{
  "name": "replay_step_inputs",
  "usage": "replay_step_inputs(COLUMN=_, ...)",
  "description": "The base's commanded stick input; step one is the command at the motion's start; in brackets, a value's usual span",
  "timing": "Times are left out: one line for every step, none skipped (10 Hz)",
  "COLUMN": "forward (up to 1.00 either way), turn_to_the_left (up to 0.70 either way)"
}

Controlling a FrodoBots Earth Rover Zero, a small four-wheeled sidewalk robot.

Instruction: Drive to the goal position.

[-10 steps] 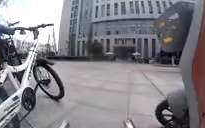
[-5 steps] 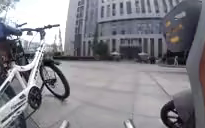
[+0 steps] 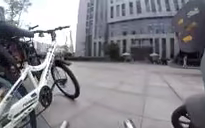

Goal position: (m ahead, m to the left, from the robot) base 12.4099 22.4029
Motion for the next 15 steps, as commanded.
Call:
replay_step_inputs(forward=0.00, turn_to_the_left=-0.02)
replay_step_inputs(forward=0.00, turn_to_the_left=-0.25)
replay_step_inputs(forward=0.00, turn_to_the_left=-0.45)
replay_step_inputs(forward=0.00, turn_to_the_left=-0.45)
replay_step_inputs(forward=0.00, turn_to_the_left=-0.45)
replay_step_inputs(forward=0.00, turn_to_the_left=-0.45)
replay_step_inputs(forward=0.00, turn_to_the_left=-0.45)
replay_step_inputs(forward=0.00, turn_to_the_left=-0.45)
replay_step_inputs(forward=0.00, turn_to_the_left=-0.23)
replay_step_inputs(forward=0.00, turn_to_the_left=0.00)
replay_step_inputs(forward=0.00, turn_to_the_left=-0.29)
replay_step_inputs(forward=0.00, turn_to_the_left=-0.40)
replay_step_inputs(forward=0.00, turn_to_the_left=-0.26)
replay_step_inputs(forward=0.00, turn_to_the_left=-0.04)
replay_step_inputs(forward=0.36, turn_to_the_left=0.00)
